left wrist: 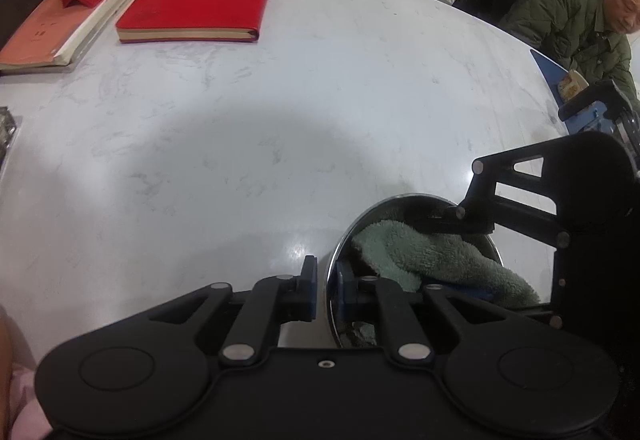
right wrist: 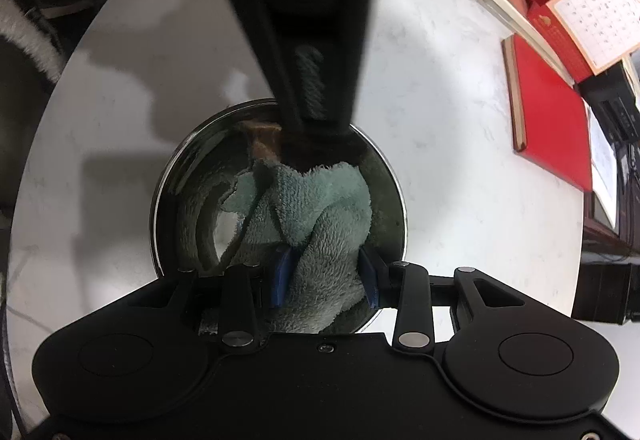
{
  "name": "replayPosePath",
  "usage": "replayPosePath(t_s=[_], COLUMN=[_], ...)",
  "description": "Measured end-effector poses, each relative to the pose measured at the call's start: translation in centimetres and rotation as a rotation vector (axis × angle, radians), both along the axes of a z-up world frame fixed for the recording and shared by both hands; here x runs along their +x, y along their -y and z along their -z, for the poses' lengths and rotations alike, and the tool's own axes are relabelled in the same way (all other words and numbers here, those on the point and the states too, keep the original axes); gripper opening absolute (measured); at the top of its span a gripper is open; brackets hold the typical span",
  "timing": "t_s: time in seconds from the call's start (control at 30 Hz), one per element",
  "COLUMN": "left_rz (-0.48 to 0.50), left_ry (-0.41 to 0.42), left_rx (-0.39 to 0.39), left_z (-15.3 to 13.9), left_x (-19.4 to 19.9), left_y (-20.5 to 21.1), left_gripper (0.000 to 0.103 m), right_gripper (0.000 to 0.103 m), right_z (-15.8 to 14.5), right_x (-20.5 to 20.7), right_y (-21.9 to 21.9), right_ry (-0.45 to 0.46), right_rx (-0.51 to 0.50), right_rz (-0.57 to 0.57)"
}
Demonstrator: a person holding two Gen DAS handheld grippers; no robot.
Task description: Clean bowl
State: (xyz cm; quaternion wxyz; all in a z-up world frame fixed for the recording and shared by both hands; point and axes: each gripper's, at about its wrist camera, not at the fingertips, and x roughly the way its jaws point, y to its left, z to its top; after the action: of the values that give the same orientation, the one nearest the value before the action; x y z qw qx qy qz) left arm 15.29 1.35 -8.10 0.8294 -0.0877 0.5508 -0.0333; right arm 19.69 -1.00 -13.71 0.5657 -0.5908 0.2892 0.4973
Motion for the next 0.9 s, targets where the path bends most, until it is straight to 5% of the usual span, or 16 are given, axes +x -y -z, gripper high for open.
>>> replayPosePath(t_s=[0.5,0.77,0.9], left_rz=[-0.017,-0.039,-0.037], left_ry=[-0.038,-0.032,-0.027], left_rx=[-0.022,-0.030,-0.027], left_z=[1.1,1.1,1.1], left_x=[-0.6,-0.7,-0.6], left_y=[-0.3,-0.3,-0.1], left_gripper=[0.006,0.006,0.005], right_gripper=[0.035,0.035,0.037], right_z=[1.0,0.4,-0.3], right_x=[-0.8,2.0,4.0], right_y=[0.6,0.2,0.4], right_ry=[0.152,-0.009,-0.196], right_rx=[0.023,0.054,0.074], right_rz=[-0.262,0.024,0.277])
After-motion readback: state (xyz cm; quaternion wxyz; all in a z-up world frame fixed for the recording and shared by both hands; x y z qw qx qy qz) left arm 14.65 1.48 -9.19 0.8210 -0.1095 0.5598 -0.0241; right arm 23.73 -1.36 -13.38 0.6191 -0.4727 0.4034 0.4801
